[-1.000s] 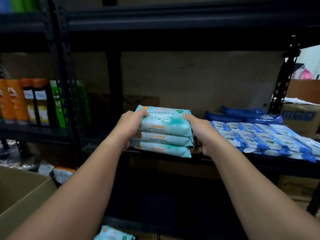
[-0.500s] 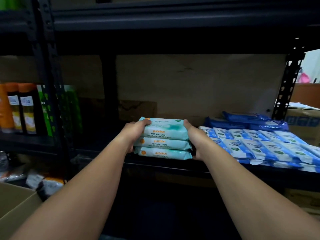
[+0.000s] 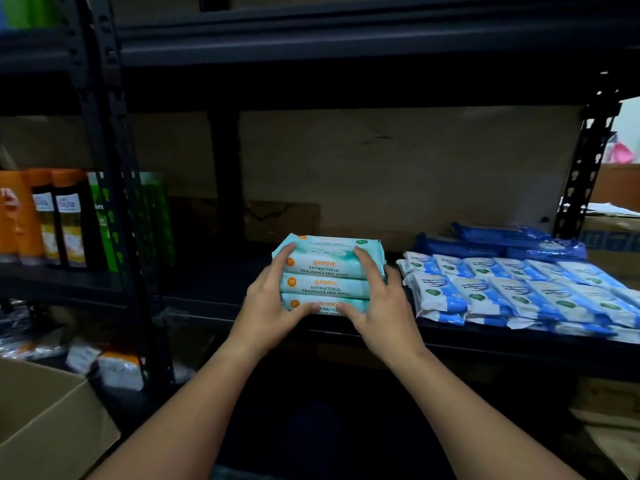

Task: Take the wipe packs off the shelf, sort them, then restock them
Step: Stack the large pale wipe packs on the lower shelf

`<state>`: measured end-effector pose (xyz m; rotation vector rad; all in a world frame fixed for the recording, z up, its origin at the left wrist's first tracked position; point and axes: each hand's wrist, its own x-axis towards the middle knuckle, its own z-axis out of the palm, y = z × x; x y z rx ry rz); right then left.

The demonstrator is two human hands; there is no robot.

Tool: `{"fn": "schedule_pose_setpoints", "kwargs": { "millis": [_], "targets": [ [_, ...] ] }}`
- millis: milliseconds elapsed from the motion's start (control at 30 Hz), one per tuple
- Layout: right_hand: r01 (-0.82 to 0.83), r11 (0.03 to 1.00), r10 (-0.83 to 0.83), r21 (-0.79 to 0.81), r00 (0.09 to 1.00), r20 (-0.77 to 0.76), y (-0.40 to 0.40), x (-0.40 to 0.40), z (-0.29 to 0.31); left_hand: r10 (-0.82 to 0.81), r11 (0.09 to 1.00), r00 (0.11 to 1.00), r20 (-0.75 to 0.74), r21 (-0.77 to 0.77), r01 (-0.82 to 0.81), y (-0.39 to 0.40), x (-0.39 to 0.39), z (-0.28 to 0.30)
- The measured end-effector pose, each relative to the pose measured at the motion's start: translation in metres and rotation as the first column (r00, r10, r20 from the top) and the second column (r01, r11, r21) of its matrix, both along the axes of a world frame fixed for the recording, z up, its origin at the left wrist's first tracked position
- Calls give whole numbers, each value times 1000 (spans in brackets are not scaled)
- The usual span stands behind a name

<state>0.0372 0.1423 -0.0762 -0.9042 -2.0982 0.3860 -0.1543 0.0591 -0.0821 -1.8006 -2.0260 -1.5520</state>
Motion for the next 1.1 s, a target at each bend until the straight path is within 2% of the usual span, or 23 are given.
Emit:
{"fn": "schedule_pose_setpoints", "kwargs": {
  "millis": [400, 700, 1100],
  "targets": [
    [117, 992, -114, -39, 991, 65, 62, -26, -2, 67, 996, 996, 54, -71, -63, 74, -5, 7],
    [191, 981, -190, -27, 981, 48, 114, -56, -8, 14, 997, 994, 111, -81, -6, 133, -23, 6],
    [202, 979, -199, -33, 977, 74, 161, -70, -8, 14, 996, 999, 30, -91, -11, 178, -42, 0]
  ]
}}
